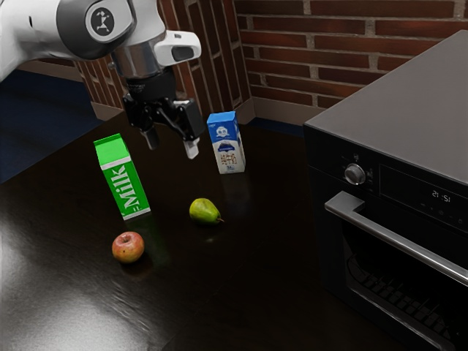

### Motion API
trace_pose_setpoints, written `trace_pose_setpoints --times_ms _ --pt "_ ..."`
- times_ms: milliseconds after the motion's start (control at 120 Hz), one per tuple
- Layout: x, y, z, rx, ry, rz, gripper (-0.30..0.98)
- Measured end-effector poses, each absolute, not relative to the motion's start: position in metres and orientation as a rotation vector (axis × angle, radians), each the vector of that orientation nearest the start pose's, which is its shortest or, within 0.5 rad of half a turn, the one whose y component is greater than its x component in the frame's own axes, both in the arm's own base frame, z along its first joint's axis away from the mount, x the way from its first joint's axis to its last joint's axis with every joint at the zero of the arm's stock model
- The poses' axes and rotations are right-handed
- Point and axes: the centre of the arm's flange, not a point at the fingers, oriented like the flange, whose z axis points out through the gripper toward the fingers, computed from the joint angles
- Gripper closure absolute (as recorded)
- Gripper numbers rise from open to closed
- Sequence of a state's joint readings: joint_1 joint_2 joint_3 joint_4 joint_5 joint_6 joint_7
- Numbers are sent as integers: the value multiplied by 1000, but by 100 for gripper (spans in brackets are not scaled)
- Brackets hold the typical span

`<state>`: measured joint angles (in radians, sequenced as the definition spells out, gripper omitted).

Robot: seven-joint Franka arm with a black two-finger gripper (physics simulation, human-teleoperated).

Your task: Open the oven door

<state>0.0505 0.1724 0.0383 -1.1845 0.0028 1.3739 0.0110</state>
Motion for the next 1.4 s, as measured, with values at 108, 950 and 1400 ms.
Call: trace_pose_setpoints --times_ms 108,950,1400 --pt "580 50 688 -3136 -123 -21 0" --pt "335 -403 759 -1550 2509 -594 0" --pt "410 -367 734 -1381 2467 -541 0"
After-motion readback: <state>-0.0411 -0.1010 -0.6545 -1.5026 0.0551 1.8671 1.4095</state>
